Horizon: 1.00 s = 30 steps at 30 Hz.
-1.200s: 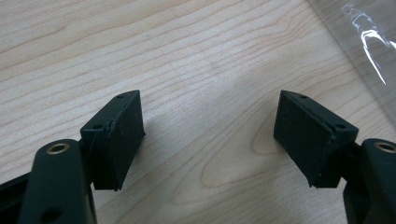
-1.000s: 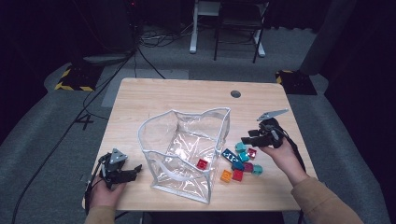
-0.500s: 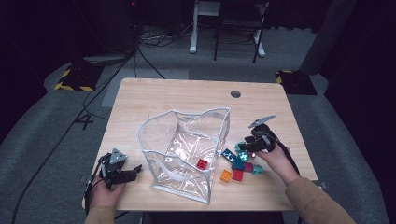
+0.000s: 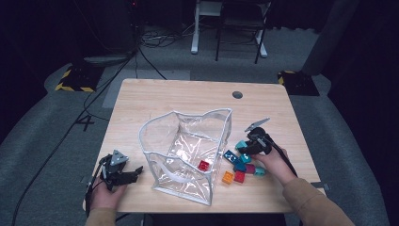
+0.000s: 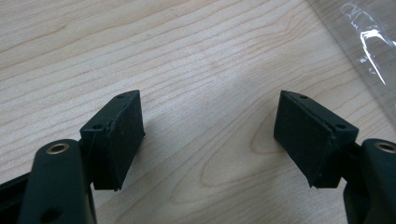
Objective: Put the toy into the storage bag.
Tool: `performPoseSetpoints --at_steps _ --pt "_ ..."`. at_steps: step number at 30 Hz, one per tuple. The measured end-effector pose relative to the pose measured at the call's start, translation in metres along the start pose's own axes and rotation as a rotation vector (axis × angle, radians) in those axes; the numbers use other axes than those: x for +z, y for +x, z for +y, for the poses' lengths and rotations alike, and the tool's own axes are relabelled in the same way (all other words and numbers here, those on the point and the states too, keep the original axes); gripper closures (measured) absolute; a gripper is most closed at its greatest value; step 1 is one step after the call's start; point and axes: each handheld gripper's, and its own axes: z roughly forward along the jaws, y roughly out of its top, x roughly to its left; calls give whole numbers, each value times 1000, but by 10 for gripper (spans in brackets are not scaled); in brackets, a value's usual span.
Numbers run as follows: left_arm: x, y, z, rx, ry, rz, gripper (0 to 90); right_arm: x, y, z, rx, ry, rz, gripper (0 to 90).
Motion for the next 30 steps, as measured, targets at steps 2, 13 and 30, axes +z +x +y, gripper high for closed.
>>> performPoseSetpoints --at_steps 2,13,30 --pt "0 0 0 1 0 0 247 1 1 1 -2 -7 -2 516" --pt "0 0 0 0 0 0 247 10 6 5 -9 10 -54 566" --pt "0 0 0 1 0 0 247 -38 8 15 28 -84 11 568"
